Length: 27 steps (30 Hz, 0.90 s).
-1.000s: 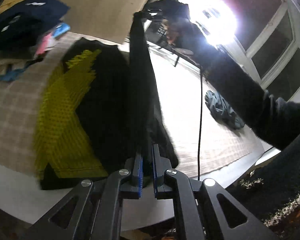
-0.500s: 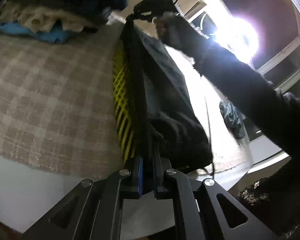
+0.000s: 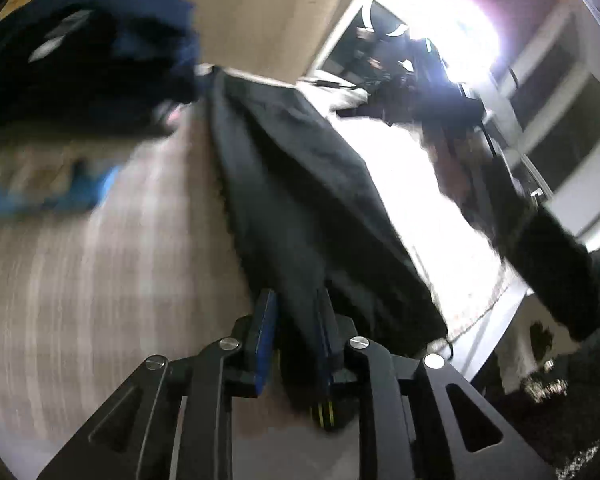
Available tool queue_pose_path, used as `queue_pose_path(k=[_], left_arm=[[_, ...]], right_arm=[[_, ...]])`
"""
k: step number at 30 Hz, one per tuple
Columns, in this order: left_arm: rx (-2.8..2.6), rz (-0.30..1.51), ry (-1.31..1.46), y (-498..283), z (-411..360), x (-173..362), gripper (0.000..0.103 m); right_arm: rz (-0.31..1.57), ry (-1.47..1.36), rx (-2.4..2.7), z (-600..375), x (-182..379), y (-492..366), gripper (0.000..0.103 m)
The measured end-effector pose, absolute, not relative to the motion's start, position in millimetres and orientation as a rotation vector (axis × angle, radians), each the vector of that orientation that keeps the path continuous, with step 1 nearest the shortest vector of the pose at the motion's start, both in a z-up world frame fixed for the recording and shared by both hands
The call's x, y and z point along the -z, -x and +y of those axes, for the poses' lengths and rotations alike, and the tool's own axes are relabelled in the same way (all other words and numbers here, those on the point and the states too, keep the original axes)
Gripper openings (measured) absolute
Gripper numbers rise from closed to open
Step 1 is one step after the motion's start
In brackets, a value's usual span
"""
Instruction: Fold clothes
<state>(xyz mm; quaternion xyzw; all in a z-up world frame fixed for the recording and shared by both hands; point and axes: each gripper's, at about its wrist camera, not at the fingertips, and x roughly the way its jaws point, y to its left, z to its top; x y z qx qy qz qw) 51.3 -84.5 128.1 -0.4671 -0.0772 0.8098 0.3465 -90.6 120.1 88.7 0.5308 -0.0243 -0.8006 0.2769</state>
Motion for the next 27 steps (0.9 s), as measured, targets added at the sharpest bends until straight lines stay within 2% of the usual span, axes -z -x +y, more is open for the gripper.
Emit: queue_pose_path(k=[1, 5, 6, 8, 11, 13, 14, 16, 20, 22, 27], left_arm=[[-2.077, -0.172, 1.206, -39, -77, -126, 0.025], [-1.978, -0.053, 1.31, -6, -55, -97, 0.025], [-1.961, -0.014, 1.347, -1, -51, -87, 0.023], [-1.94, 0.011, 1.344, -4, -53, -87, 0.023], [-1.932, -0.015, 1.341, -6, -66, -98, 0.023], [-1.965, -0.059, 1.323, -1, -74, -107, 0.025], [-1.989, -0.085, 1.319, 5, -76, -111, 0.026], [-2.041, -0.128, 1.33, 22, -77, -112, 0.032], [-2.112, -0.079, 1.33, 42, -63, -111, 0.034], [-2.133, -0.071, 1.342, 50, -57, -107, 0.041], [-2.22, -0.003, 1.371, 67, -42, -96, 0.049]], right_arm=[[-0.068, -1.447, 2.136, 122, -80, 81, 0.026], [-0.044, -1.548, 2.173, 140, -50, 64, 0.025], [-0.058, -1.563, 2.201, 150, -48, 64, 0.016], [-0.144, -1.593, 2.237, 175, -51, 63, 0.015], [-0.217, -1.548, 2.267, 199, -68, 54, 0.022], [-0.237, -1.518, 2.274, 207, -77, 51, 0.042], [-0.241, -1.51, 2.291, 210, -79, 51, 0.045], [-0.249, -1.532, 2.3, 215, -74, 57, 0.047], [-0.271, -1.579, 2.232, 214, -55, 66, 0.047], [-0.259, -1.578, 2.207, 208, -51, 65, 0.047], [-0.287, -1.554, 2.157, 201, -43, 71, 0.047]])
